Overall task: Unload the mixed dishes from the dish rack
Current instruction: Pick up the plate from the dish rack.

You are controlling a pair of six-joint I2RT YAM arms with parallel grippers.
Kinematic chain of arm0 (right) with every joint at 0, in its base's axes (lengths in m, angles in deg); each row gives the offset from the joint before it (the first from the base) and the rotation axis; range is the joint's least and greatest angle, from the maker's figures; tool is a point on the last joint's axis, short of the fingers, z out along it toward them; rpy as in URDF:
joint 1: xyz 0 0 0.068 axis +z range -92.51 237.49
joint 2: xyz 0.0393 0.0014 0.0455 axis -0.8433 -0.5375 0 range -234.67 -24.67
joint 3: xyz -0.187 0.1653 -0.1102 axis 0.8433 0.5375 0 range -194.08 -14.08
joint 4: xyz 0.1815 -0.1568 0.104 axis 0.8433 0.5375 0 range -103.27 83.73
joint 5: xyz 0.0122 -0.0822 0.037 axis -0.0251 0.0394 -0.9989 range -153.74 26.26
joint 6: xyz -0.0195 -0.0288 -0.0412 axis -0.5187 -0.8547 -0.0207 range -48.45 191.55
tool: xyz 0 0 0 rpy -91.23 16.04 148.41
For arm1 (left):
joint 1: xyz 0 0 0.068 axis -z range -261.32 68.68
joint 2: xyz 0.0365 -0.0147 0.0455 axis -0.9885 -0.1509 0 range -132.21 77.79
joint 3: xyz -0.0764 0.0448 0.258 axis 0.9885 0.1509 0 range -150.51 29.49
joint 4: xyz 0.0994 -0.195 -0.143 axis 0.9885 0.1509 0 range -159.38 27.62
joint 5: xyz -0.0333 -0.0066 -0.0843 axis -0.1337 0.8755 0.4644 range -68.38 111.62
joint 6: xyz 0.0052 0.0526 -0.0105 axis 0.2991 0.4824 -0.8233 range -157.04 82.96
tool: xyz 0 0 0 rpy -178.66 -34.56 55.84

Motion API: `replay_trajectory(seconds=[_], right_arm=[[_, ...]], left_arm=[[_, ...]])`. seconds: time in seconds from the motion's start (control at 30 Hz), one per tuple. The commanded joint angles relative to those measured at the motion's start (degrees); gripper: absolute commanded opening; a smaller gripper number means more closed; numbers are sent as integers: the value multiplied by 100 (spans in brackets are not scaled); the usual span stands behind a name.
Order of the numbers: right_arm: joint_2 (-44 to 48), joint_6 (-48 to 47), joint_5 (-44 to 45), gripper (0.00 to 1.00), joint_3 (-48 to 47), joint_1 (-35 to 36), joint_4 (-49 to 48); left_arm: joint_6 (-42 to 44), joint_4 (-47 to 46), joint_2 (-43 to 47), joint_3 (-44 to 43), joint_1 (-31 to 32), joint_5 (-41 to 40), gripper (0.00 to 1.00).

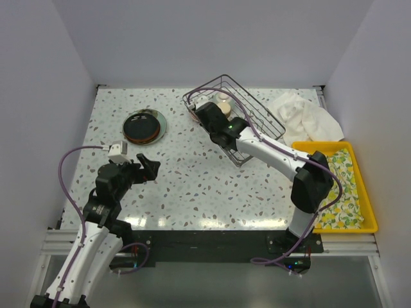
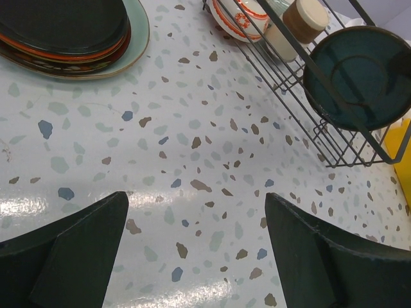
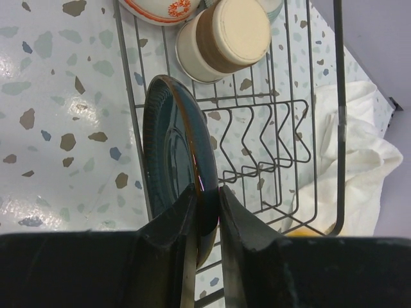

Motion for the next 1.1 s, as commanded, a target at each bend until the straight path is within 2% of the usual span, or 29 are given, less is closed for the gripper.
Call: replay_trajectory(seconds=[0.0,0.4,0.63,0.93,1.07], right_arm=[[592,-249,385,0,-311,70,-65],[1146,-319,358,0,-118,70,-117],[1559,-197,306,0,-3,70,-74],[2244,892,-643,0,295,70,67],[2561,1419,-1126,0,559,70,-73]], left_arm=[[-28,-278,-72,-18,21,124,92],[-212,-682,-546,-202,21,554,92],[-467,-1315,-1012,-317,21,968,92],[-774,-2475,-1644,-378,205,1390,92],[-854,-2879,-1952,-422,521,1364,92]])
